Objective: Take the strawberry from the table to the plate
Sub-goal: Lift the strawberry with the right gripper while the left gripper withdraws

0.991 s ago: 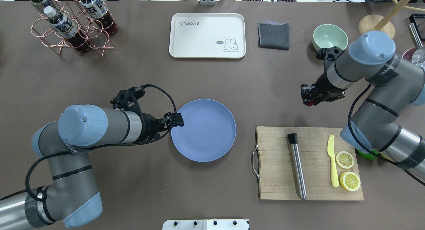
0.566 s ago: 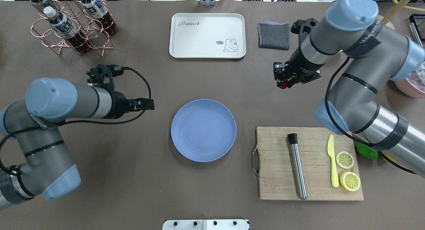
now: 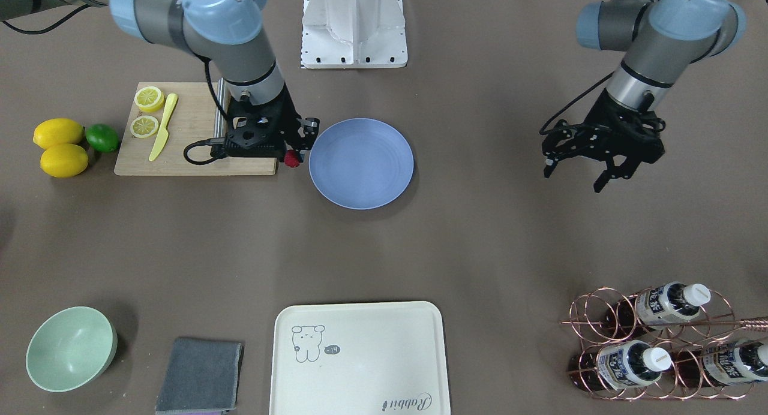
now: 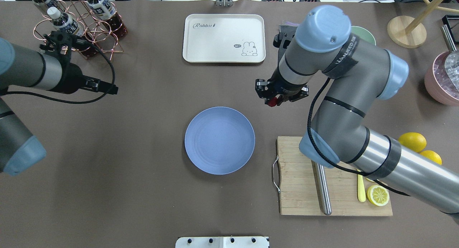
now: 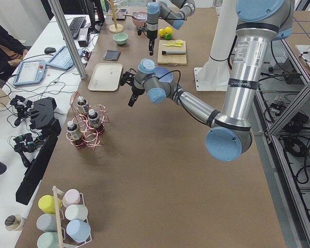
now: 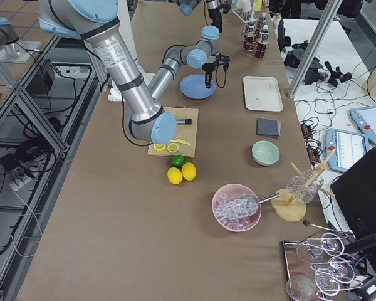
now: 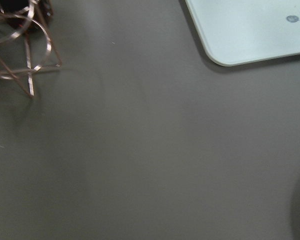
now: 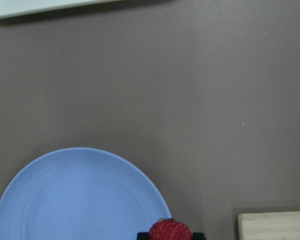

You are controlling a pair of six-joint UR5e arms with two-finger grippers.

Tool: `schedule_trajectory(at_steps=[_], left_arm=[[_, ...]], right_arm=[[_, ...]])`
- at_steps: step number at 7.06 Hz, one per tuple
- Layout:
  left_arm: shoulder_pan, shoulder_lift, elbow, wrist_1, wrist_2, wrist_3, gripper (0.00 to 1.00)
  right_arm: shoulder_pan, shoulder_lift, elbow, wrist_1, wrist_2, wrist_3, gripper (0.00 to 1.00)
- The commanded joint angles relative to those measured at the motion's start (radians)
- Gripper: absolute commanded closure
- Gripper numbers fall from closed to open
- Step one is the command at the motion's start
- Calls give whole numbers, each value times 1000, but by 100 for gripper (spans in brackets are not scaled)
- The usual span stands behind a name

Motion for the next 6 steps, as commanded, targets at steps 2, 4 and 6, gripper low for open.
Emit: schedule_trajectory(at_steps=[2,4,6], left_arm=[[-153,38,100,-6,-153,25,2],[-250,64,141,21,-273,190,2],[-318,98,138,83,-281,330,2]], right_arm=[[-106,72,-95,5,-98,37,100],[-133,115,-173,9,-118,34,100],[-164,132,-233,82,-150,34,100]])
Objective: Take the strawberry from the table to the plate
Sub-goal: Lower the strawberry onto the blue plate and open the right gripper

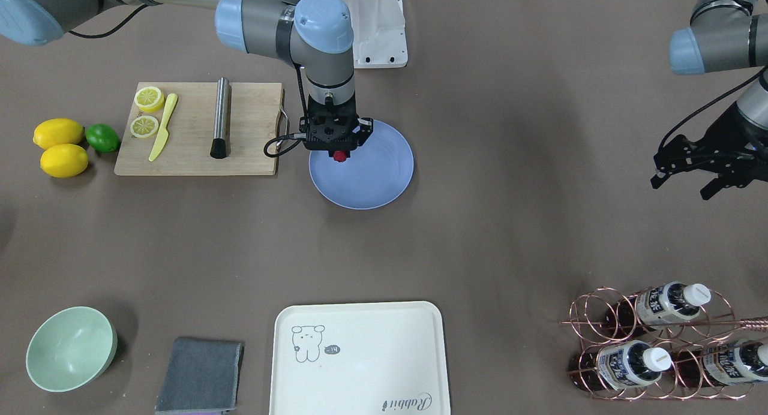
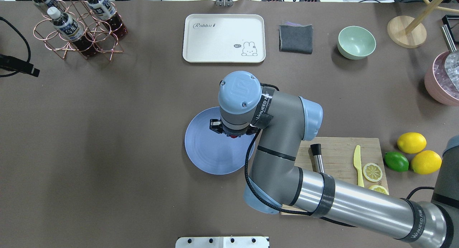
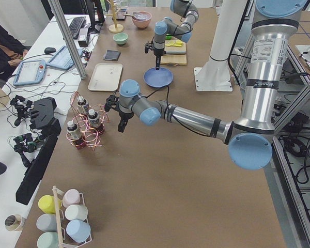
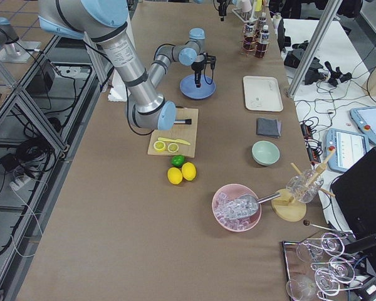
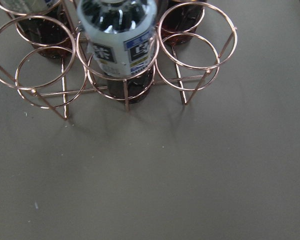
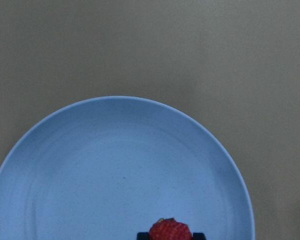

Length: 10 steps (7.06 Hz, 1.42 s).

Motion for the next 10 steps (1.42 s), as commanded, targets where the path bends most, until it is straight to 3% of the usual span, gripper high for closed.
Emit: schedule_trajectory(at_steps=[1,3,4,5,7,8,10], left_arm=[[-79,36,0,45,-29,113,2],[-111,46,-1,45,-83,117,2],[-111,44,-1,45,-83,117,2],[-114,46,-1,45,-91,117,2],[-142,67,-11,45,-114,117,2],[-145,70,-12,45,-114,117,2],[-168,93,-20,45,-114,118,2]], right_arm=[[-25,18,-115,164,-19,31,100],[-26,18,-134,180,-17,31,100],[-26,19,-132,182,-12,34,57],[-32,19,-123,177,-15,46,1],[-28,15,-78,153,-8,66,0],[4,12,-7,55,10,54,0],[187,-86,187,-142,191,-101,0]])
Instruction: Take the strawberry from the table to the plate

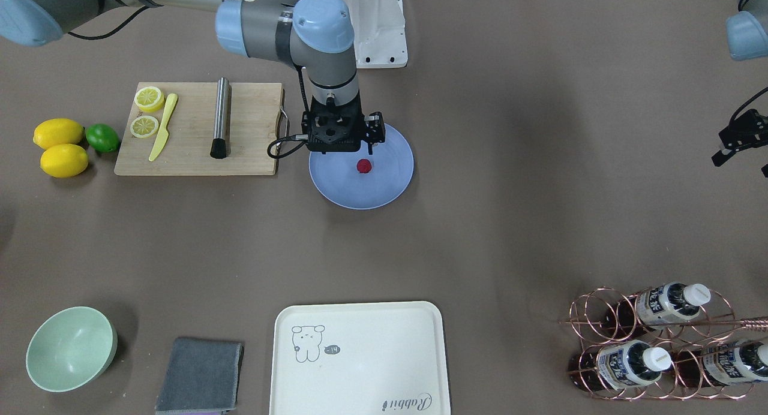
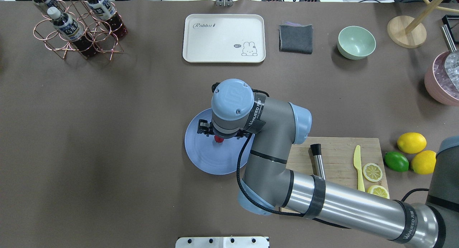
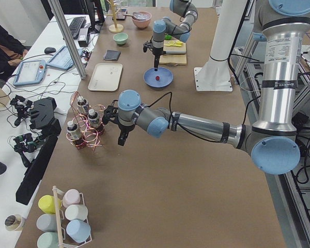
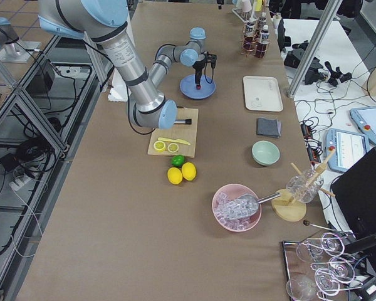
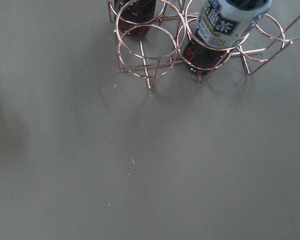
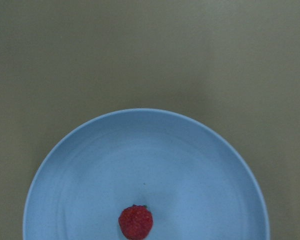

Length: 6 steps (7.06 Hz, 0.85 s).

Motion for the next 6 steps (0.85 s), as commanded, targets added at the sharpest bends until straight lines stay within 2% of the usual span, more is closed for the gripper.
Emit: schedule_trajectory(at_steps=[1,2,4,6], left_arm=[[-35,28,-1,2,0,71,2],[-67,41,-1,56,1,158,2],[-211,42,-4,241,18,406,2],[-277,51,-4,368,67,561,2]], right_arm=[[211,-192,227,-185,113,-303,0],[341,-348,261,-184,163,-560,0],[632,-525,210,-178,322,-985,0],[820,-615,136,-178,335,-1235,0]])
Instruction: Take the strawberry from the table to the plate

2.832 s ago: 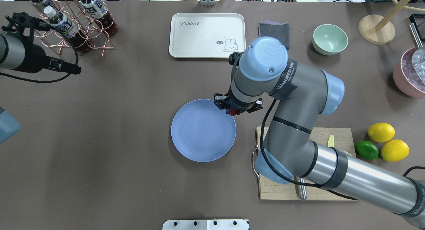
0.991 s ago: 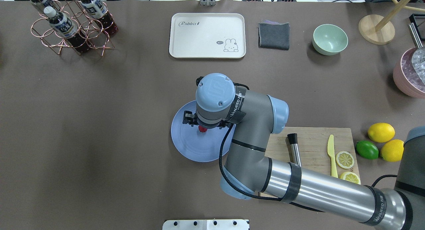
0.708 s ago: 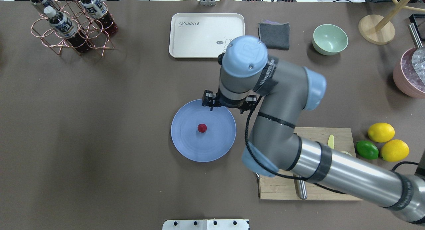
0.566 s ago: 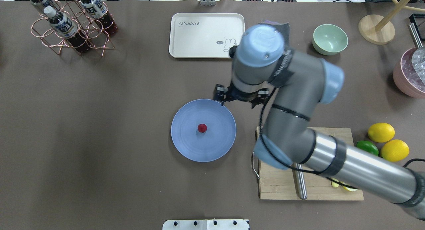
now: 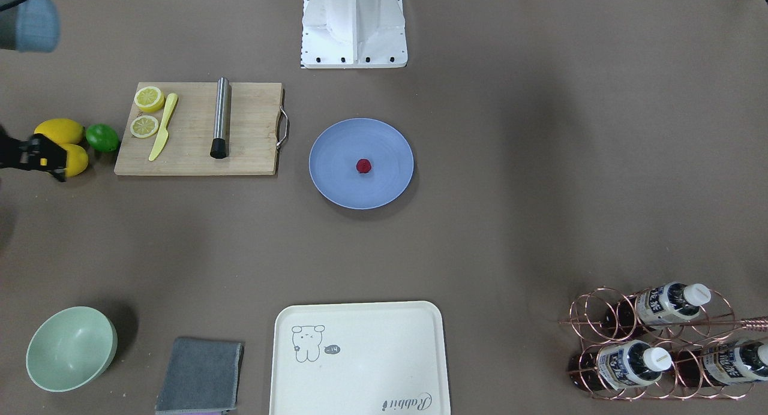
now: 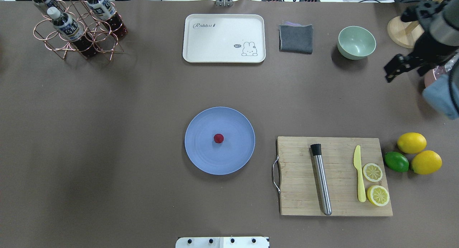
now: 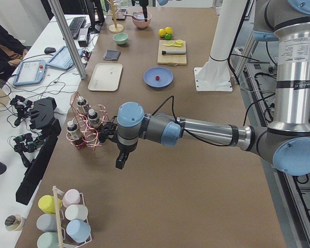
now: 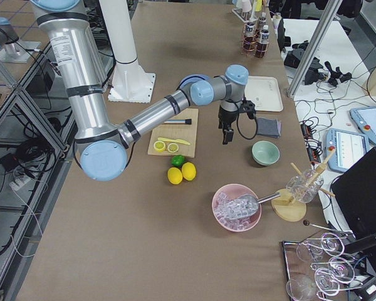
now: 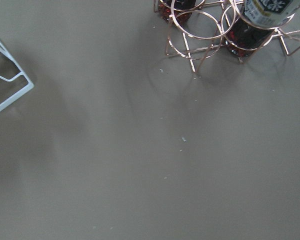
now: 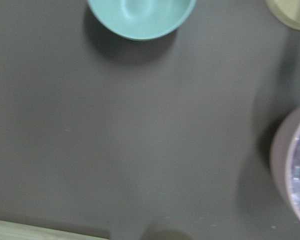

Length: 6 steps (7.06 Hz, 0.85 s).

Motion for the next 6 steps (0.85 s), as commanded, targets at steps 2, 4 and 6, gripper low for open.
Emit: schedule_trajectory(at_steps=[2,4,6], left_arm=[[-37,57,-9,73,15,84,2],[-29,58,-3,70,13,82,2],[-26,58,-6,69,12,82,2]], right_arm=[[283,-99,-167,2,16,-391,0],[341,-142,-200,12,26,-436,0],[355,-153,-201,14,36,-438,0]])
